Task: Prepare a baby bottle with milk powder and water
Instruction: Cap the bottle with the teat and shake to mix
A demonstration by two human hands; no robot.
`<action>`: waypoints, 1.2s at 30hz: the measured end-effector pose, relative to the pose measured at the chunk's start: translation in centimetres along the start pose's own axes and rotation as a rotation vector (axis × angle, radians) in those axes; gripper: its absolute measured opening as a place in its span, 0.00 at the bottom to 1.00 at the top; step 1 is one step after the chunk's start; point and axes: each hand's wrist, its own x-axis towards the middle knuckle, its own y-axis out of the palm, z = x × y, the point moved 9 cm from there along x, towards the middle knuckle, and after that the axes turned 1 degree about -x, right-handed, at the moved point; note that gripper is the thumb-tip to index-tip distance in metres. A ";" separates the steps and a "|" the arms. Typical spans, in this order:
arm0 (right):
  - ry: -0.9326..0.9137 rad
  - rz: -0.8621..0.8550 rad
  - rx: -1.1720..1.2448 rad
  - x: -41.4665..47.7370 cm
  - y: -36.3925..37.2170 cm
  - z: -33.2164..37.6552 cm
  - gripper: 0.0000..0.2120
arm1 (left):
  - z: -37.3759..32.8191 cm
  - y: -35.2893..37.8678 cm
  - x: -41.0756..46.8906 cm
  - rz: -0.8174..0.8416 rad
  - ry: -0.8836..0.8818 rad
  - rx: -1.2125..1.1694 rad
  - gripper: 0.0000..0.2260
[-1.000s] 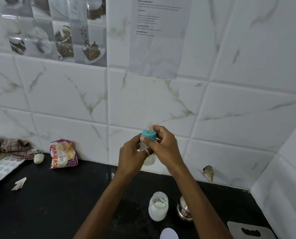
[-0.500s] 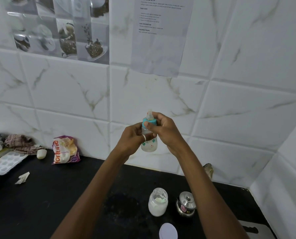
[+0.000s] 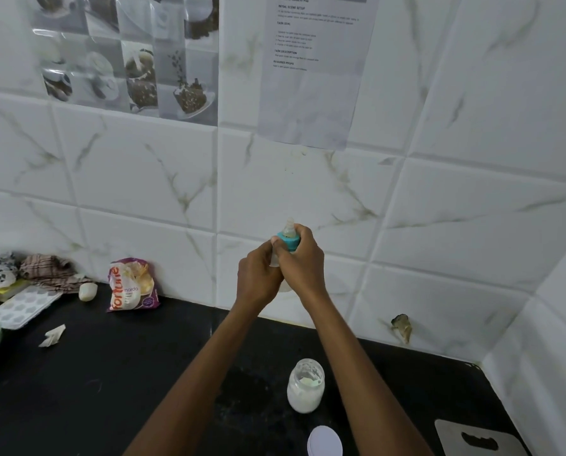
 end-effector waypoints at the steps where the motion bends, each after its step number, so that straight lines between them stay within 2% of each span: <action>1: 0.015 0.022 0.004 0.0 0.1 -0.1 0.25 | 0.1 -0.1 0.0 0.000 0.002 0.000 0.12; 5: 0.156 0.137 0.036 -0.3 0.9 -1.8 0.34 | -0.1 -0.3 0.0 -0.020 0.021 0.006 0.14; 8: 0.258 0.217 0.081 -0.6 1.2 -3.4 0.30 | -0.1 -0.5 0.2 -0.029 0.032 -0.008 0.19; 10: 0.243 0.244 0.095 -0.5 1.0 -3.5 0.26 | -0.2 -0.2 0.2 0.002 0.050 -0.002 0.21; 15: 0.168 0.309 0.021 0.2 -0.2 -3.4 0.26 | -0.5 0.8 0.4 0.160 0.117 0.023 0.30; 17: 0.144 0.273 0.051 0.9 -1.8 -3.2 0.25 | -0.8 1.1 0.5 0.259 0.119 -0.002 0.34; 18: 0.152 0.215 0.140 1.3 -3.0 -3.0 0.25 | -1.0 0.9 0.6 0.282 0.108 -0.031 0.35; 20: 0.196 0.046 0.430 2.1 -5.8 -2.8 0.27 | -1.4 -0.3 0.9 0.246 0.088 -0.107 0.33; 22: 0.182 -0.047 0.655 2.6 -7.6 -2.5 0.29 | -1.7 -2.2 1.4 0.125 0.057 -0.161 0.26; 24: 0.159 0.070 0.591 2.0 -7.4 -1.4 0.29 | -1.5 -3.7 1.8 0.001 0.008 -0.194 0.20; 26: 0.139 0.307 0.357 0.6 -5.8 -0.7 0.27 | -1.1 -4.4 1.9 -0.060 -0.029 -0.209 0.18; 27: 0.120 0.365 0.299 0.2 -5.5 -0.7 0.26 | -0.9 -4.4 1.8 -0.071 -0.046 -0.213 0.17; 28: 0.099 0.352 0.345 0.2 -5.9 -0.5 0.25 | -0.7 -4.4 1.7 -0.077 -0.063 -0.222 0.16; 31: 0.130 0.098 0.841 1.3 -8.7 -0.8 0.24 | 0.1 -4.2 1.2 -0.077 -0.098 -0.242 0.13; 32: 0.141 0.031 0.966 1.7 -9.2 -1.3 0.24 | 0.5 -4.1 1.1 -0.073 -0.109 -0.242 0.12; 33: 0.144 0.011 0.992 1.7 -9.1 -1.5 0.26 | 0.8 -4.0 1.0 -0.070 -0.123 -0.244 0.12; 34: 0.150 0.043 0.917 1.5 -8.4 -1.7 0.27 | 1.2 -3.9 1.0 -0.072 -0.139 -0.249 0.11; 36: 0.158 0.265 0.544 0.1 -5.9 -1.7 0.28 | 1.8 -3.7 1.1 -0.075 -0.162 -0.253 0.10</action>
